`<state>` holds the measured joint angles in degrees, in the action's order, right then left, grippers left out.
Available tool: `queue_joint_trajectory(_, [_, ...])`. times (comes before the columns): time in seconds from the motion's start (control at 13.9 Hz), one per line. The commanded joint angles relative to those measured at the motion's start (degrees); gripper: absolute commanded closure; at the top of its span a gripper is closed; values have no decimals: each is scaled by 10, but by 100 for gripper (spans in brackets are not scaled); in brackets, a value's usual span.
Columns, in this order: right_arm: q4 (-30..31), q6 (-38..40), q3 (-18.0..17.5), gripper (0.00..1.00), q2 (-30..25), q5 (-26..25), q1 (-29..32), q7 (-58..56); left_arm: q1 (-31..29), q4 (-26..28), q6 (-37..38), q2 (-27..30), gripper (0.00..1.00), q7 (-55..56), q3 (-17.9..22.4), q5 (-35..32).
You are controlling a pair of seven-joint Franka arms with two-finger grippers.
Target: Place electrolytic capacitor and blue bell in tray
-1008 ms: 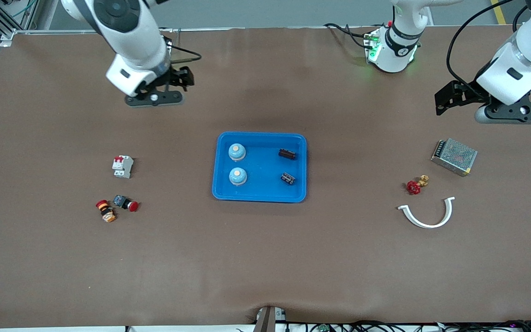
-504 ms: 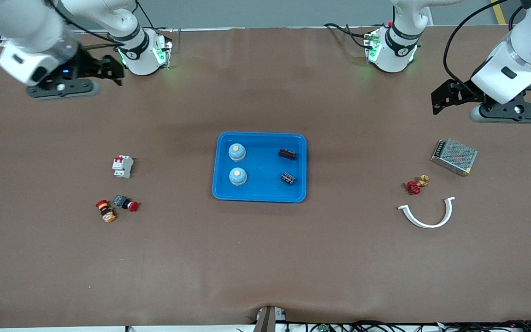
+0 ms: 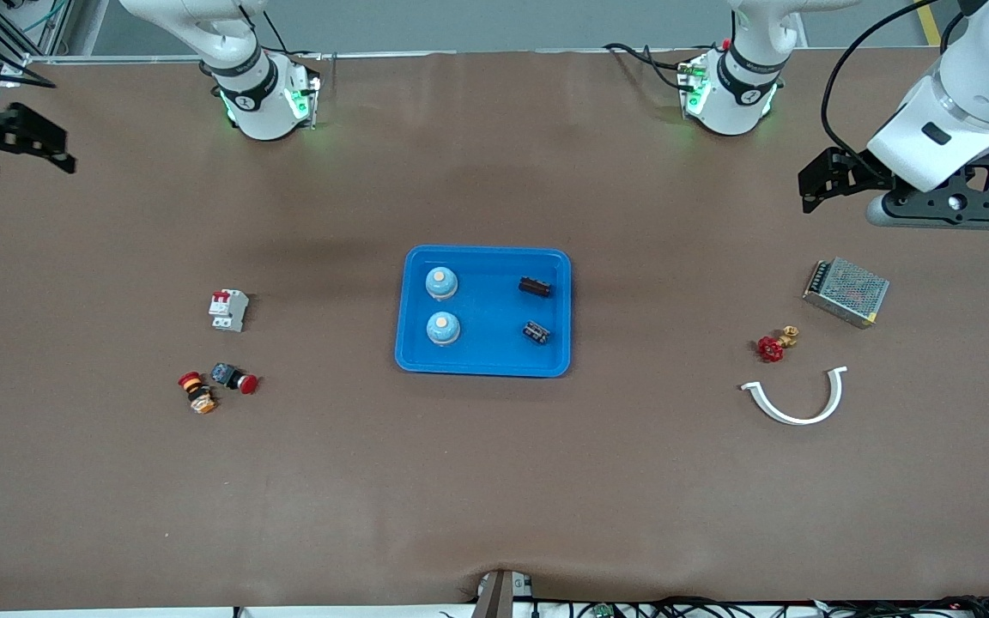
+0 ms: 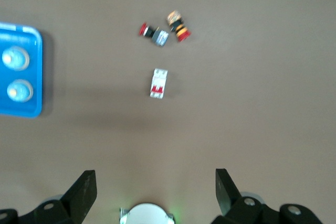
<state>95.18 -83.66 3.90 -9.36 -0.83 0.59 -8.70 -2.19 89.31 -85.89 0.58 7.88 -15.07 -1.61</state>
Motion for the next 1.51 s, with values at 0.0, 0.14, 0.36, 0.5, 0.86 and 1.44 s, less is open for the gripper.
queue_joint_trajectory(0.0, [-46, -25, -7, 0, 22, 3, 39, -4, -4, -8, -2, -1, 0, -8, -5, -13])
queue_joint_trajectory(0.14, [-45, -63, -8, 0, 23, 3, 39, 0, -3, -8, -2, -4, 0, -7, -5, -13])
queue_joint_trajectory(0.36, [-43, -133, -8, 0, 43, 22, 42, 32, -6, -11, -2, -4, 0, 1, -4, -12])
queue_joint_trajectory(0.5, [-41, -171, -9, 0, 53, 21, 35, 82, -10, -15, -2, -5, 0, -1, -1, -12])
queue_joint_trajectory(0.86, [-47, -212, -12, 0, 77, 13, 9, 88, -10, -9, 3, -4, 0, 2, 1, -11])
queue_joint_trajectory(1.44, [-40, -246, -11, 0, 80, 14, 8, 88, -20, -6, 23, 1, 0, 0, 1, -11])
